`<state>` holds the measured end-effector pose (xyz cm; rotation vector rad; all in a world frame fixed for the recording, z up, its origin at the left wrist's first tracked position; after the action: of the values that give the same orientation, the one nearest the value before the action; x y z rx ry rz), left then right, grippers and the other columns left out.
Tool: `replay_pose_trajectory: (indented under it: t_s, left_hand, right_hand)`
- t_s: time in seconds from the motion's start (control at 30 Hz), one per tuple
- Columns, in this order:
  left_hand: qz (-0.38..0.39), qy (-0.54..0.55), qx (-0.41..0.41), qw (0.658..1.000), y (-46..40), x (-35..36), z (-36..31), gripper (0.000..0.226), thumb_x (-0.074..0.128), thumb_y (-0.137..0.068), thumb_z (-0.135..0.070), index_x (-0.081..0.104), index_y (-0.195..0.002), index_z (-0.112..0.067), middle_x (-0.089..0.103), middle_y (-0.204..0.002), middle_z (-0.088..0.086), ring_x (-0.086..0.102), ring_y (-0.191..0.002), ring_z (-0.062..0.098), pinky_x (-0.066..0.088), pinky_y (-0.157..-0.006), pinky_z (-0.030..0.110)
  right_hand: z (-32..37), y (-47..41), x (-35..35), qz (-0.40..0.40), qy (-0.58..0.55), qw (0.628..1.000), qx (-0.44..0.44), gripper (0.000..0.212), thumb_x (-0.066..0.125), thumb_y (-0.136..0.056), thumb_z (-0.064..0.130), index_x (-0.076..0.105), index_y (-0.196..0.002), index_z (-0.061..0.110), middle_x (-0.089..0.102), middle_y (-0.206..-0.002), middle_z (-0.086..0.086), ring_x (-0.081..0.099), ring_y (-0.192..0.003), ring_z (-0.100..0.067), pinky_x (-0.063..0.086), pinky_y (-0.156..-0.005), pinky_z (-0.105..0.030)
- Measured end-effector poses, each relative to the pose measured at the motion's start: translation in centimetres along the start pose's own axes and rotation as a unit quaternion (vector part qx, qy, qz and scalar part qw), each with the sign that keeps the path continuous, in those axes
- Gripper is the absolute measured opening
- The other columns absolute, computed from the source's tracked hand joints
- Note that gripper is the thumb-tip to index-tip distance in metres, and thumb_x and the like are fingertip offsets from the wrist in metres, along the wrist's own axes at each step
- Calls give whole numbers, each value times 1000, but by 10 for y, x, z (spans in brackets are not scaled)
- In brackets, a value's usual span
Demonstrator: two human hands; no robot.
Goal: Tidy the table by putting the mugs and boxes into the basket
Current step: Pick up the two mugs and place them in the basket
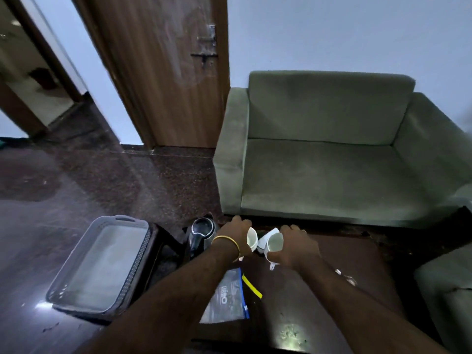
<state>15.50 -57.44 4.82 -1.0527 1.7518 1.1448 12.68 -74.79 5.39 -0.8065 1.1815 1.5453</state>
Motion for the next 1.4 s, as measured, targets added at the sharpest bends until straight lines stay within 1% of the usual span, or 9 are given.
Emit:
replay_pose_trajectory:
  t_s: [0.13, 0.3, 0.5, 0.6, 0.67, 0.83, 1.03, 1.17, 1.4]
  left_hand:
    - [0, -6, -30, 1000, 28, -3, 24, 56, 77, -62, -32, 56, -111, -16, 55, -117, 11, 58, -107, 33, 51, -89, 41]
    - [-55, 21, -80, 995, 68, -20, 63, 59, 74, -64, -47, 57, -115, -23, 54, -125, 9, 60, -110, 31, 53, -89, 42]
    - [-58, -5, -117, 991, 111, -49, 136, 45, 70, -65, -45, 61, -102, -22, 65, -111, 9, 65, -102, 31, 55, -85, 42]
    - [-55, 8, -160, 985, 137, -55, 189, 54, 72, -60, -43, 58, -109, -25, 60, -118, 7, 61, -108, 30, 54, -88, 44]
    - [-51, 22, -186, 981, 151, -56, 224, 64, 71, -55, -42, 55, -114, -25, 57, -121, 8, 59, -112, 32, 53, -90, 46]
    - [-46, 43, -225, 972, 173, -53, 321, 72, 76, -59, -42, 53, -126, -25, 51, -122, 7, 59, -108, 34, 53, -89, 47]
    - [0, 32, -236, 971, 184, -29, 422, 74, 79, -63, -32, 50, -130, -20, 50, -125, 12, 59, -108, 37, 51, -93, 46]
    - [41, 13, -226, 973, 179, 8, 466, 69, 76, -70, -29, 47, -131, -19, 49, -125, 12, 58, -107, 38, 52, -91, 46]
    - [78, -5, -205, 976, 150, 73, 525, 64, 75, -71, -24, 46, -128, -17, 47, -124, 13, 59, -104, 38, 54, -84, 45]
  right_hand:
    - [33, 7, 5, 1, 18, 999, -51, 66, 68, -59, 65, 53, -107, 23, 55, -112, 1, 57, -107, -25, 48, -79, -36]
    - [86, 15, 15, 12, 22, 995, -100, 69, 69, -59, 63, 53, -111, 21, 55, -115, -1, 57, -110, -27, 47, -89, -41]
    - [174, 17, 35, 43, -2, 987, -158, 64, 67, -57, 61, 52, -107, 22, 56, -114, -2, 56, -110, -26, 43, -79, -35]
    - [226, 18, 53, 42, -8, 983, -179, 70, 66, -56, 63, 54, -112, 23, 57, -119, 0, 57, -113, -25, 47, -84, -37]
    - [260, 17, 66, 33, -2, 981, -191, 69, 64, -55, 65, 55, -108, 22, 58, -116, 0, 58, -110, -24, 50, -85, -39]
    - [347, 9, 113, 40, 20, 979, -198, 68, 63, -55, 67, 54, -103, 20, 59, -112, -4, 60, -107, -29, 50, -83, -40]
    - [428, -5, 193, 104, 20, 980, -167, 76, 63, -55, 70, 54, -114, 22, 58, -121, -2, 56, -116, -28, 51, -88, -40]
    - [456, -17, 250, 101, 46, 981, -157, 71, 65, -58, 69, 54, -109, 21, 60, -118, -2, 57, -111, -27, 48, -84, -39]
    - [472, -43, 344, 90, 98, 979, -157, 69, 67, -61, 65, 53, -109, 18, 62, -116, -5, 55, -113, -28, 44, -92, -42]
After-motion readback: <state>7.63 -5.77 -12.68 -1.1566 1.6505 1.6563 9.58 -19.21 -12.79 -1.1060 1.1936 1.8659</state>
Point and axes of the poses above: each hand's wrist, its own y-axis away from the middle knuckle, its own x-axis out of the palm, z = x × y, the point moved 6 cm from there along -y, towards the middle knuckle
